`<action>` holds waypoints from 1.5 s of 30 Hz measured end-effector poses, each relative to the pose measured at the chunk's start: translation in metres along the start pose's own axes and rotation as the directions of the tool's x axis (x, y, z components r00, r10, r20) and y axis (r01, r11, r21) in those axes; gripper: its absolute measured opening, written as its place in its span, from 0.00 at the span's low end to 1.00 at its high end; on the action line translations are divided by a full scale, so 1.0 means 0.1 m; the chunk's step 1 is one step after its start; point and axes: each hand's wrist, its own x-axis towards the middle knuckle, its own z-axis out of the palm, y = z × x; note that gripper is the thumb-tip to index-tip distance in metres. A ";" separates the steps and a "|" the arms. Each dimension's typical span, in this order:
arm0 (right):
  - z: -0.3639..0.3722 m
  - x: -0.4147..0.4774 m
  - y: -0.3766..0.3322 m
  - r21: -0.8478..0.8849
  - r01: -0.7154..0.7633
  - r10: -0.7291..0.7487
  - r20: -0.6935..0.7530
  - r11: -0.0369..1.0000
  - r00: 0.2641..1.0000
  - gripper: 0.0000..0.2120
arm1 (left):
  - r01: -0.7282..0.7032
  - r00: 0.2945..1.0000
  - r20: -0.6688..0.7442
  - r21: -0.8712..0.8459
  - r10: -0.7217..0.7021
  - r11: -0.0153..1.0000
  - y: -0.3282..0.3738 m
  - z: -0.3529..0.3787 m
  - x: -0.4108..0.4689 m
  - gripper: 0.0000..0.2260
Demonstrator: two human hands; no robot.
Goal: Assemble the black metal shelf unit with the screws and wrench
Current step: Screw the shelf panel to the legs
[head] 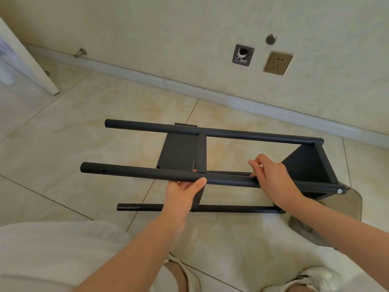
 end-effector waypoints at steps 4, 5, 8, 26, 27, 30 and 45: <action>0.01 0.04 0.01 -0.015 -0.003 0.003 -0.001 1.000 1.000 0.08 | -0.091 0.978 -0.136 0.397 0.157 0.913 0.03 0.03 -0.05 0.15; 0.01 0.05 0.02 -0.017 -0.003 0.003 -0.003 1.000 1.000 0.08 | -0.111 0.972 -0.117 0.536 0.204 0.837 0.04 0.04 -0.07 0.17; 0.01 0.05 0.04 -0.013 -0.004 0.004 -0.010 1.000 1.000 0.09 | -0.121 0.954 0.015 0.933 0.300 0.339 0.13 0.03 -0.13 0.29; -0.03 0.06 -0.01 -0.163 0.081 -0.071 0.070 0.983 0.995 0.13 | -0.540 0.674 0.728 0.603 0.128 -0.587 1.04 -0.16 0.46 0.47; -0.03 0.07 -0.03 -0.195 0.092 -0.075 0.092 0.976 0.993 0.12 | -0.577 0.647 0.757 0.567 0.095 -0.588 1.06 -0.18 0.50 0.46; -0.04 0.14 -0.05 -0.226 0.095 -0.057 0.171 0.969 0.984 0.12 | -0.633 0.595 0.803 0.488 0.026 -0.601 1.09 -0.17 0.61 0.43; 0.16 0.72 -0.17 0.283 -0.003 -0.162 0.559 0.959 0.813 0.06 | -0.816 0.440 0.891 0.448 0.108 -0.365 0.77 -0.38 0.65 0.40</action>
